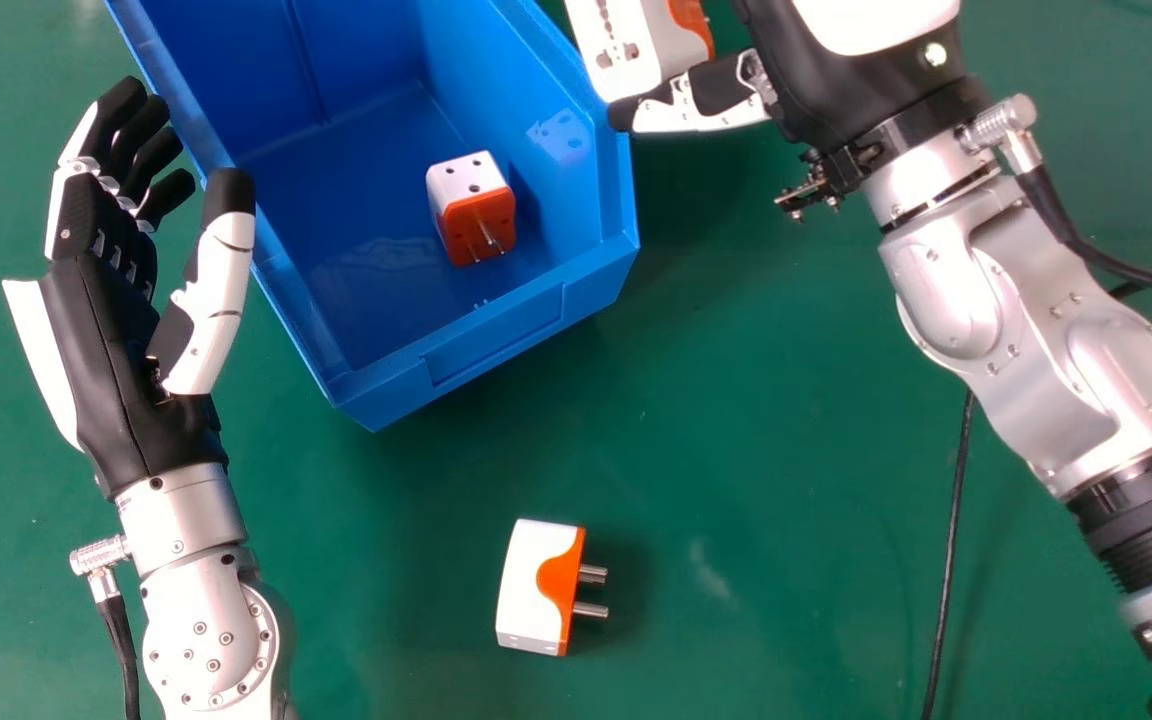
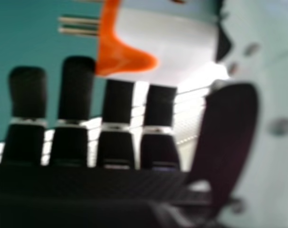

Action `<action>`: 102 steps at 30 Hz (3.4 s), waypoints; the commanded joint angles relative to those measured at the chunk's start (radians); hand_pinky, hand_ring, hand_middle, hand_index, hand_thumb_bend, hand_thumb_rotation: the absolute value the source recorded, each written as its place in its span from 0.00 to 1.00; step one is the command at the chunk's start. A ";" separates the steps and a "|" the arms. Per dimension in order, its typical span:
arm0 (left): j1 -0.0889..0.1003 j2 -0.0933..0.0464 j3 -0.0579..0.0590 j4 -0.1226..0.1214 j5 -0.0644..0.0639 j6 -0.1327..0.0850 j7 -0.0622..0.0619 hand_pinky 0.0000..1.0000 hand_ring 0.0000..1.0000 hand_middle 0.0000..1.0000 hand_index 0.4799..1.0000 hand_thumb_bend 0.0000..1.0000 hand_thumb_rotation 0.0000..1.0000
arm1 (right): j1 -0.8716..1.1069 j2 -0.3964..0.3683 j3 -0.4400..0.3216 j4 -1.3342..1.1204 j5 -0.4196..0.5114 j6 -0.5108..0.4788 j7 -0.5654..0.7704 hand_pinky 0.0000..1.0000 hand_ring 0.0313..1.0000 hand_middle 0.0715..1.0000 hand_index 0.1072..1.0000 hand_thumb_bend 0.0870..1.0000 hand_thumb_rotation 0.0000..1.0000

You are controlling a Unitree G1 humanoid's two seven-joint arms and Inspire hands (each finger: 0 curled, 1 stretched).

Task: Pick all objects and put in blue box

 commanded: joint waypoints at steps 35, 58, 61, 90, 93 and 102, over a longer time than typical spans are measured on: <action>-0.015 -0.003 -0.012 -0.010 0.014 -0.020 0.029 0.77 0.80 0.82 0.63 0.66 0.46 | -0.119 0.075 0.066 0.119 -0.136 -0.248 -0.207 0.33 0.44 0.46 0.45 0.45 0.00; 0.000 0.001 -0.010 -0.021 0.012 -0.017 0.026 0.77 0.80 0.82 0.62 0.66 0.45 | -0.207 0.127 0.199 0.423 -0.220 -0.296 -0.316 0.31 0.44 0.49 0.42 0.45 0.00; 0.003 0.001 -0.011 -0.024 0.011 -0.017 0.024 0.77 0.80 0.82 0.62 0.66 0.45 | -0.221 0.134 0.214 0.471 -0.226 -0.297 -0.333 0.31 0.44 0.50 0.42 0.45 0.00; 0.008 0.004 -0.009 -0.015 0.002 -0.021 0.017 0.77 0.80 0.82 0.62 0.67 0.46 | -0.352 0.255 0.337 0.765 -0.261 -0.207 -0.461 0.32 0.44 0.51 0.43 0.45 0.00; 0.007 0.006 -0.008 -0.014 0.003 -0.021 0.017 0.77 0.80 0.82 0.61 0.67 0.46 | -0.372 0.281 0.344 0.795 -0.258 -0.181 -0.473 0.32 0.44 0.50 0.43 0.45 0.00; 0.002 0.009 -0.007 -0.011 -0.002 -0.022 0.011 0.76 0.79 0.82 0.61 0.67 0.46 | -0.411 0.333 0.355 0.869 -0.245 -0.146 -0.455 0.32 0.44 0.49 0.44 0.45 0.00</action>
